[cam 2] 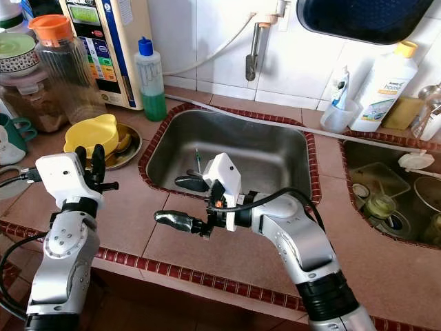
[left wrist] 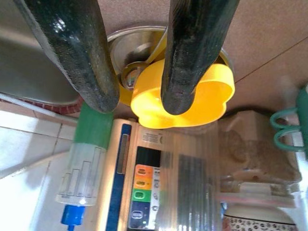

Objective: Kitchen organization

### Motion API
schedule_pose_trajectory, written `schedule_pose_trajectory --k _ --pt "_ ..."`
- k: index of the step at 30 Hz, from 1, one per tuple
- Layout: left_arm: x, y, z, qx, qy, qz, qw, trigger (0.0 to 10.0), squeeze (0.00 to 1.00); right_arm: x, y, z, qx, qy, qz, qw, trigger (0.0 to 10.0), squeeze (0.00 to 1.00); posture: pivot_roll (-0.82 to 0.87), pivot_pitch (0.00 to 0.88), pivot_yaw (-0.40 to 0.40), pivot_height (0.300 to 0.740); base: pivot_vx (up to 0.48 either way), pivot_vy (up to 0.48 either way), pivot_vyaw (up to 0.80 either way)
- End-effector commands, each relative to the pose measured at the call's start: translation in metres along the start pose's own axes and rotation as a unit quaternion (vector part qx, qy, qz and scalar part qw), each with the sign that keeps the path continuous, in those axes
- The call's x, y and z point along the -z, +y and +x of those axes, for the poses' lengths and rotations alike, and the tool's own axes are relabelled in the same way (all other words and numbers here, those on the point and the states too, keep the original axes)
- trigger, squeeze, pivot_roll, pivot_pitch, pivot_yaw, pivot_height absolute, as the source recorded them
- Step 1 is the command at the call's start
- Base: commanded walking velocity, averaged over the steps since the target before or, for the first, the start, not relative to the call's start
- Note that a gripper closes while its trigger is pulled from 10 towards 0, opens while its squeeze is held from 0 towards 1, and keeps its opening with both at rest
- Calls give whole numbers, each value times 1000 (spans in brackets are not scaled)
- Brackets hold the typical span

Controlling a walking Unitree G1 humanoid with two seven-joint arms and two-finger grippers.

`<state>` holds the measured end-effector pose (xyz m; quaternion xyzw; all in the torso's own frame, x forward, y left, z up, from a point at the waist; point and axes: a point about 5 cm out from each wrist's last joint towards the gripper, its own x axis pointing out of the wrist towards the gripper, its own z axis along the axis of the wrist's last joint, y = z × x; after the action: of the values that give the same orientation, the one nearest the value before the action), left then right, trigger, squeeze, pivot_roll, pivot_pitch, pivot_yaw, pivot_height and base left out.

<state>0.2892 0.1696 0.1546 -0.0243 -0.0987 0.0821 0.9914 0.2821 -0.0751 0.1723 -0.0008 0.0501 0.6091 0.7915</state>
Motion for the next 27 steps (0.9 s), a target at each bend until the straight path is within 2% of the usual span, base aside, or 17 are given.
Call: schedule_pose_trajectory --k 1,2,8,11,27 --pt "-3 -3 0 1 -9 -4 1000 10000 1000 -3 -2 -1 -1 3 -11 1000 10000 0 89 53 -31 740 0 0 0" --pt "-2 -4 1 -13 0 -25 1000 10000 1000 -3 -2 -1 -1 4 -11 1000 10000 0 87 54 -31 740 0 0 0" --pt "4 -5 2 -50 35 -84 995 10000 1000 -3 -2 -1 -2 6 -12 1000 10000 0 86 54 -32 740 0 0 0" --pt "15 -6 -1 -81 71 -121 987 10000 1000 -2 -1 -1 -3 7 -12 1000 10000 0 83 55 -31 740 0 0 0" --pt "18 -10 -2 -91 89 -136 982 10000 1000 -1 0 -2 -6 10 -12 1000 10000 0 77 57 -29 740 0 0 0"
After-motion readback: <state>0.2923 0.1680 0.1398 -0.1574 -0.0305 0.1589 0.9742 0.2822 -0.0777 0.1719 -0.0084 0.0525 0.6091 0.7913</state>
